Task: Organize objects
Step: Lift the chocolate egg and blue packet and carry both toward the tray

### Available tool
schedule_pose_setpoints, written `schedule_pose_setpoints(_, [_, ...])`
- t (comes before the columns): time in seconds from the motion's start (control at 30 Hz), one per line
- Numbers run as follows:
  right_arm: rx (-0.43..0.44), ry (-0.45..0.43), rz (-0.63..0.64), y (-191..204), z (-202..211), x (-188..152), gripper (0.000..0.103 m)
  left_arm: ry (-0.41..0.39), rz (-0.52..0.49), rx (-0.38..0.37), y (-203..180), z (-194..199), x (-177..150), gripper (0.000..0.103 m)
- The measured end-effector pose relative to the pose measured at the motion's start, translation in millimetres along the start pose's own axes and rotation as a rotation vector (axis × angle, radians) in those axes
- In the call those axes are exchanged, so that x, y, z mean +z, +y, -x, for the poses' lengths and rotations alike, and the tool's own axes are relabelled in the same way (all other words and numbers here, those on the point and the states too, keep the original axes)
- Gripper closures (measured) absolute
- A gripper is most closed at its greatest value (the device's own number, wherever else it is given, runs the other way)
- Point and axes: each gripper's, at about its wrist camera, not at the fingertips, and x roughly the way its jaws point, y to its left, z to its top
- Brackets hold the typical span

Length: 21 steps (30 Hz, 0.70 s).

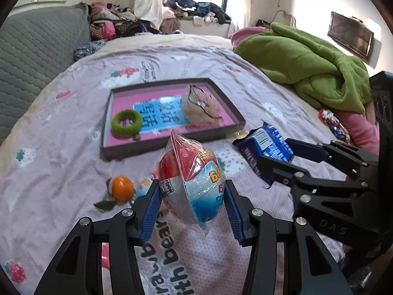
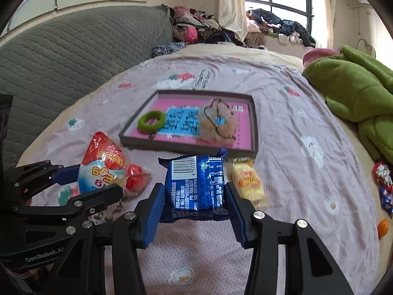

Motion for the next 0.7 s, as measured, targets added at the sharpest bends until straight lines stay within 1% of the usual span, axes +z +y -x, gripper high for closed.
schedule_pose_setpoints(0.3, [-0.006, -0.081, -0.002, -3, 21, 37, 0.053, -0.057, -0.022, 0.046, 7, 9, 34, 0.052])
schedule_pose_setpoints(0.5, [-0.005, -0.112, 0.006, -7, 21, 64, 0.053, -0.093, -0.035, 0.07, 11, 6, 68, 0.052])
schedule_pose_setpoints(0.7, [-0.009, -0.139, 0.009, -13, 16, 87, 0.053, -0.101, -0.031, 0.084, 18, -8, 94, 0.052])
